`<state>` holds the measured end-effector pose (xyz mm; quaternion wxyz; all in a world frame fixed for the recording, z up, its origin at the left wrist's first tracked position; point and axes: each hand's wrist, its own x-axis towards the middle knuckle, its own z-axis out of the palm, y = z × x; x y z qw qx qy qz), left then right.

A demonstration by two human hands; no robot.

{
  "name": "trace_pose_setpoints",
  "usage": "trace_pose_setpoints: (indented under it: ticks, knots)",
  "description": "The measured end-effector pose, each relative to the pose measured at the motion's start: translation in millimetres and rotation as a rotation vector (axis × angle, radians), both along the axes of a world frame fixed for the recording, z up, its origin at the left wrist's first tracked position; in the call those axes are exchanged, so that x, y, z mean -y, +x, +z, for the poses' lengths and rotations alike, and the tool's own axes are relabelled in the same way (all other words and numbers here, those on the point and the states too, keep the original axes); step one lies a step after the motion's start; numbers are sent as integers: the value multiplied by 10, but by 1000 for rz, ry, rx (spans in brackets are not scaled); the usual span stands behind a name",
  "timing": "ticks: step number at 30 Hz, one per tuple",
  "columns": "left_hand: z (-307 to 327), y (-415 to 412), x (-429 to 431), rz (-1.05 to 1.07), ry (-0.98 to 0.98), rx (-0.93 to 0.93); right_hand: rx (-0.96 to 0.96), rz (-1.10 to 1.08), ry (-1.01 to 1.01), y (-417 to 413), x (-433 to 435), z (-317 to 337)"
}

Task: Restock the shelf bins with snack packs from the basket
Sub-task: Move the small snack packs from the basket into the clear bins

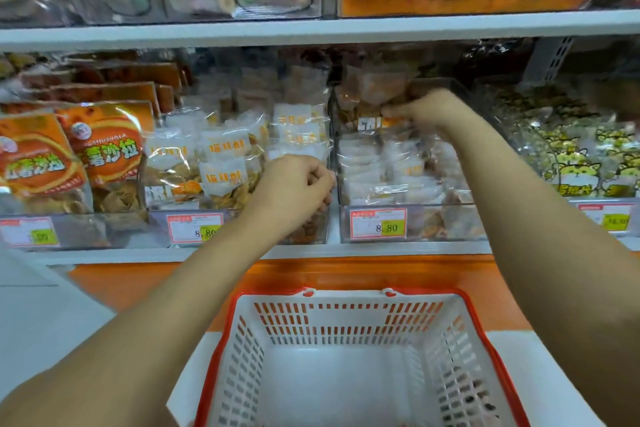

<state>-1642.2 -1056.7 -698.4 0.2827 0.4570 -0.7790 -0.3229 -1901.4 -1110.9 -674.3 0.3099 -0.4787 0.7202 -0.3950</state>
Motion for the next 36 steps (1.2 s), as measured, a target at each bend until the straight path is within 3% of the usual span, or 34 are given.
trace_pose_setpoints:
  ticks: [3,7,13,19,24,26,29,30,33,36]
  knots:
    - [2,0,14,-2,-33,30,-37,95,193,-51,384,-42]
    - [-16,14,42,-16,-62,59,-381,174,76,-21,689,-37]
    - [-12,-13,59,-4,-75,94,-228,221,45,-22,776,-154]
    - [-15,-17,35,-13,-67,94,-256,208,-5,52,713,-168]
    - [-13,-9,28,-16,-74,97,-130,217,18,104,654,-185]
    - [-14,-3,24,-20,-77,98,162,147,-27,129,591,-202]
    - [-18,-1,25,-24,-82,104,785,84,-96,182,480,-195]
    - [-15,-2,27,-24,-84,106,858,47,-101,176,479,-203]
    - [-11,-2,34,-27,-86,113,833,-72,-102,192,530,-214]
    - [-4,4,23,-27,-78,113,628,-77,-34,184,674,-201]
